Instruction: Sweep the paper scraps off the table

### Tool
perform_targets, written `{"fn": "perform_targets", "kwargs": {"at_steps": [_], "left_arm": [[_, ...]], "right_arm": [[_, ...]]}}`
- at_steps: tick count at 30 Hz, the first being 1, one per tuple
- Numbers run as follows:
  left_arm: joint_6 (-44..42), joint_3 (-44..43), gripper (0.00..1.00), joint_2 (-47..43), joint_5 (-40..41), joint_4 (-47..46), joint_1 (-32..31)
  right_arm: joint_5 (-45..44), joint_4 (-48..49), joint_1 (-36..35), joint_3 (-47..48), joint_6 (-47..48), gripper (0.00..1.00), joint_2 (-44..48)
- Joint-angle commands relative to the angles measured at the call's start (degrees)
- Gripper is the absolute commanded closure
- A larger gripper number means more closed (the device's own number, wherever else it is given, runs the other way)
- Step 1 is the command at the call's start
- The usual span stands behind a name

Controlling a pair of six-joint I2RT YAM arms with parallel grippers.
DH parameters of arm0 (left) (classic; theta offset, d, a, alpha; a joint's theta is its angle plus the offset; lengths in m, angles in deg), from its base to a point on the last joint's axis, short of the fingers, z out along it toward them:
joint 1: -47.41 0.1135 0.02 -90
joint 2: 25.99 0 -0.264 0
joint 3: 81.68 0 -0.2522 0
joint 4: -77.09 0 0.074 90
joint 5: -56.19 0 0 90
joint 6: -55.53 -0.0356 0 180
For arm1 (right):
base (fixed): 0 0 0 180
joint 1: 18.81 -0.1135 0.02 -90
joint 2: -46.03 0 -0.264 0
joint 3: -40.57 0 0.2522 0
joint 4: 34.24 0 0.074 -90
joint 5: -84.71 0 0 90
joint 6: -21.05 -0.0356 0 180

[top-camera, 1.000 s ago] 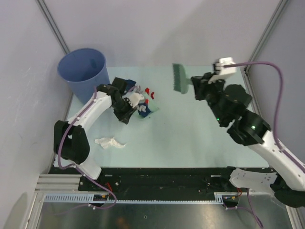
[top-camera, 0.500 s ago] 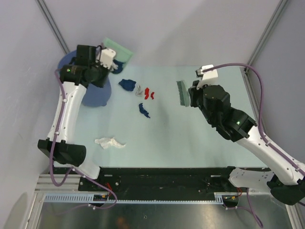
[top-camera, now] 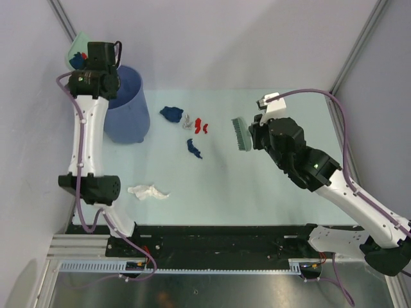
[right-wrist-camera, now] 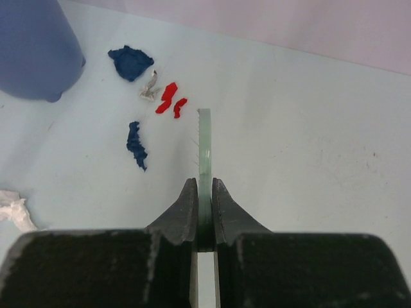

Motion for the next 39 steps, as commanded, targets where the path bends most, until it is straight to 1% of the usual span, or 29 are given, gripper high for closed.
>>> {"fn": "perform_targets", "kwargs": {"at_steps": [1, 2, 4, 5, 7, 8, 11, 16, 20, 25, 27, 28, 30, 31, 32, 33, 34, 35, 36, 37, 38, 39], "left_arm": [[-14.5, -5.1, 1.0, 4.8, 25.8, -5.9, -0.4], [-19.4, -6.3, 1.0, 6.1, 27.2, -8.9, -0.4], [-23.4, -7.0, 1.0, 7.4, 29.2, -10.1, -0.5], [-26.3, -6.0, 1.0, 8.2, 30.5, -10.3, -0.6], [-28.7, -3.6, 1.0, 8.4, 31.7, -10.5, -0.5], [-30.9, -0.6, 1.0, 8.4, 32.9, -10.6, -0.6], [-35.2, 2.2, 1.0, 9.1, 35.1, -11.1, -0.6], [-40.7, 0.6, 1.0, 11.3, 38.1, -11.2, -1.4], [-42.9, 0.7, 1.0, 11.5, 39.4, -11.2, -3.4], [-45.0, -0.4, 1.0, 11.8, 39.8, -11.2, -4.2], [-45.1, -2.7, 1.0, 12.2, 38.5, -11.2, -4.2], [-45.0, -6.9, 1.0, 13.2, 36.7, -11.3, -4.2], [-44.7, -12.4, 1.0, 14.1, 33.7, -11.6, -4.2], [-43.5, -16.9, 1.0, 14.3, 32.1, -11.7, -4.2], [-42.7, -17.8, 1.0, 13.7, 27.7, -11.9, -4.3], [-41.3, -17.8, 1.0, 12.6, 25.7, -12.3, -4.3], [-37.1, -16.1, 1.0, 9.5, 23.1, -12.5, -4.3], [-34.8, -14.4, 1.0, 7.7, 18.8, -12.6, -4.3], [-29.5, -12.5, 1.0, 3.7, 16.2, -12.7, -4.3], [-26.8, -8.5, 1.0, 1.6, 14.0, -12.8, -4.3], [-24.0, -6.7, 1.0, -0.4, 9.3, -12.8, -4.3], [-18.5, -5.1, 1.0, -4.3, 7.0, -12.8, -4.3]], "right_arm": [[3.1, 2.8, -0.1, -0.5, 0.2, 1.0, 1.4], [3.5, 2.7, -0.1, -0.5, 0.2, 1.0, 1.5], [3.7, 2.7, -0.3, -0.8, 0.5, 1.0, 2.1], [3.7, 2.8, -0.3, -1.0, 0.6, 1.0, 2.3], [3.6, 3.1, -0.3, -1.6, 1.0, 1.0, 3.1], [3.7, 3.1, -0.4, -1.7, 1.2, 1.0, 3.4], [4.1, 3.5, -0.3, -2.3, 1.5, 1.0, 3.8], [6.6, 4.9, -1.3, -3.7, 2.9, 1.0, 4.1], [7.7, 6.0, -2.3, -4.3, 4.3, 1.0, 4.2], [7.8, 7.1, -2.7, -5.6, 4.7, 1.0, 4.5], [7.8, 7.5, -2.7, -6.2, 4.7, 1.0, 4.5], [7.4, 7.7, -2.7, -6.3, 4.7, 1.0, 4.5], [7.5, 8.2, -2.7, -6.4, 4.5, 1.0, 4.2], [8.3, 8.6, -2.7, -6.4, 3.7, 1.0, 4.1], [9.6, 9.7, -2.7, -6.4, 3.1, 1.0, 3.7], [13.8, 10.8, -2.6, -6.5, 2.1, 1.0, 2.8], [17.0, 12.0, -2.6, -6.6, -0.1, 1.0, 2.1], [20.7, 15.4, -2.3, -6.6, -1.9, 1.0, 0.7], [28.1, 17.6, -2.3, -6.6, -3.7, 1.0, -2.3], [33.4, 20.2, -2.5, -6.6, -5.4, 1.0, -4.7], [37.6, 26.1, -2.7, -6.6, -10.2, 1.0, -7.1], [45.3, 30.5, -3.4, -6.6, -12.6, 1.0, -9.4]]}}
